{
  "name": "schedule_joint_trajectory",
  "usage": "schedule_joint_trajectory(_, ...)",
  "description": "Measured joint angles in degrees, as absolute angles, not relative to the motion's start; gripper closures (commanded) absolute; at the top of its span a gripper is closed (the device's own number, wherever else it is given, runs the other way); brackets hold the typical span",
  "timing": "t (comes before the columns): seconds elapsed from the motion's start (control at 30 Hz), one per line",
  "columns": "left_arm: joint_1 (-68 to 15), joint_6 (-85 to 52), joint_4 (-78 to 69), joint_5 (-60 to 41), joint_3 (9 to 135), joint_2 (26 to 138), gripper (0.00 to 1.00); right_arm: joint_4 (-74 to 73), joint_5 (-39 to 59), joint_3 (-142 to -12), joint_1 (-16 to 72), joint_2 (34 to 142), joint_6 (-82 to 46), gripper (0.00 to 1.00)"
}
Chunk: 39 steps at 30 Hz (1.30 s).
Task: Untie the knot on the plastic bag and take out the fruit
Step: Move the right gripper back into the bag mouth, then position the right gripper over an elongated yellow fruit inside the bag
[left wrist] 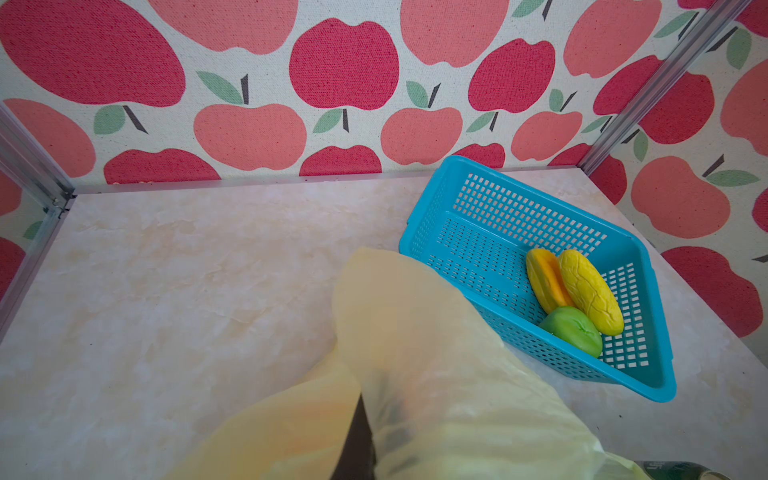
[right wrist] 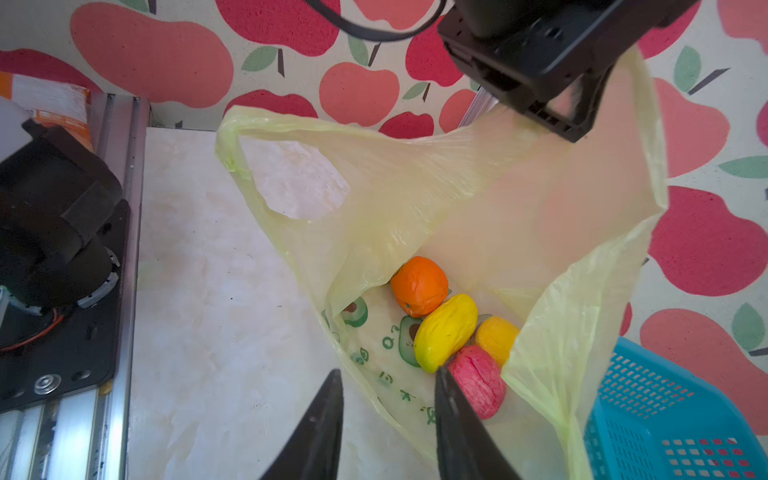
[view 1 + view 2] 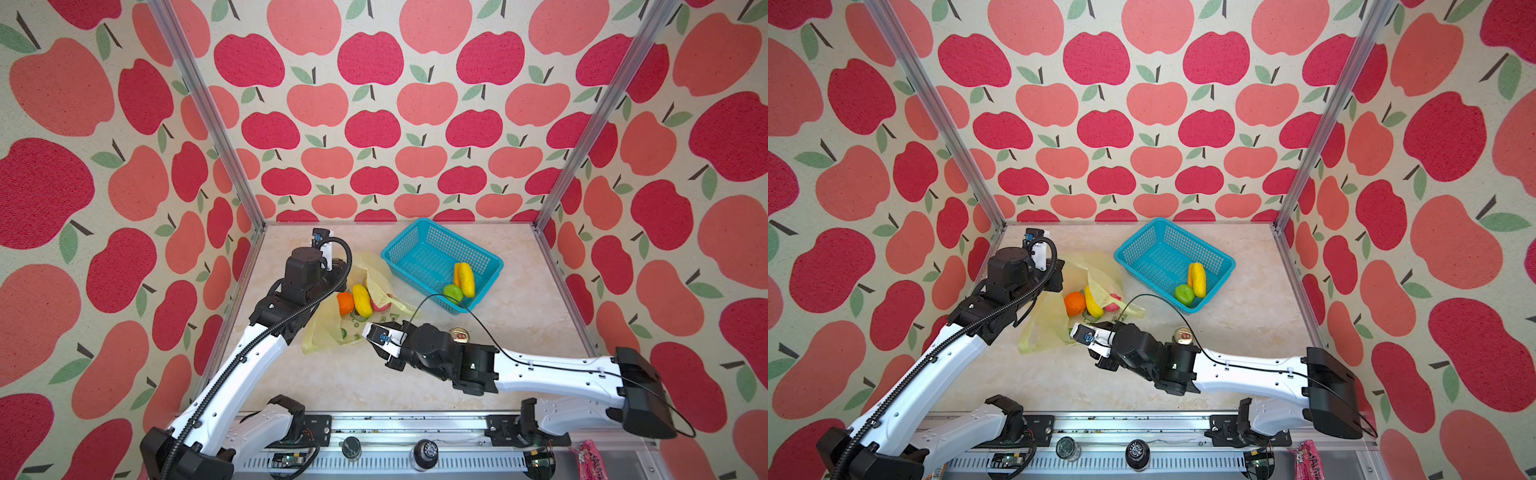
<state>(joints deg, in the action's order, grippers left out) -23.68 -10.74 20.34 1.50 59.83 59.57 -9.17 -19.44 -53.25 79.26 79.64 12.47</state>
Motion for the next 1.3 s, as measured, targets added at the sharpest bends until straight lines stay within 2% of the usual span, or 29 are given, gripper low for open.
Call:
schedule_joint_trajectory(0.07, -23.68, -10.76, 20.34, 1.5, 59.83, 59.57, 1.0, -7.09, -18.61, -56.77, 78.11, 84.4, 10.59, 0.72)
schedule_joint_trajectory(0.3, -23.68, -10.76, 20.34, 1.32, 59.83, 59.57, 1.0, 0.69, -16.56, -69.71, 71.57, 98.76, 1.5, 0.7)
schedule_joint_trajectory(0.4, -23.68, -10.76, 20.34, 1.06, 59.83, 59.57, 1.0, 5.06, -16.86, -75.42, 70.39, 105.03, -1.08, 0.63)
schedule_joint_trajectory(0.57, -23.68, -10.76, 20.34, 1.04, 59.83, 59.57, 1.0, 13.61, -17.37, -86.19, 69.12, 115.66, -4.93, 0.6)
schedule_joint_trajectory(0.63, -23.68, -10.76, 20.34, 1.04, 59.83, 59.57, 1.0, 16.6, -17.54, -89.76, 67.77, 119.15, -6.17, 0.54)
schedule_joint_trajectory(0.7, -23.7, -10.76, 20.34, 1.06, 59.83, 59.57, 1.0, 19.29, -17.98, -92.6, 66.08, 122.39, -7.49, 0.43)
schedule_joint_trajectory(1.13, -23.9, -10.79, 20.34, 0.78, 59.83, 58.89, 1.0, 26.72, -24.08, -98.76, 64.1, 128.64, -9.28, 0.28)
schedule_joint_trajectory(1.3, -23.94, -10.79, 20.34, 0.62, 59.83, 58.87, 1.0, 26.96, -25.08, -102.21, 63.96, 130.8, -9.28, 0.27)
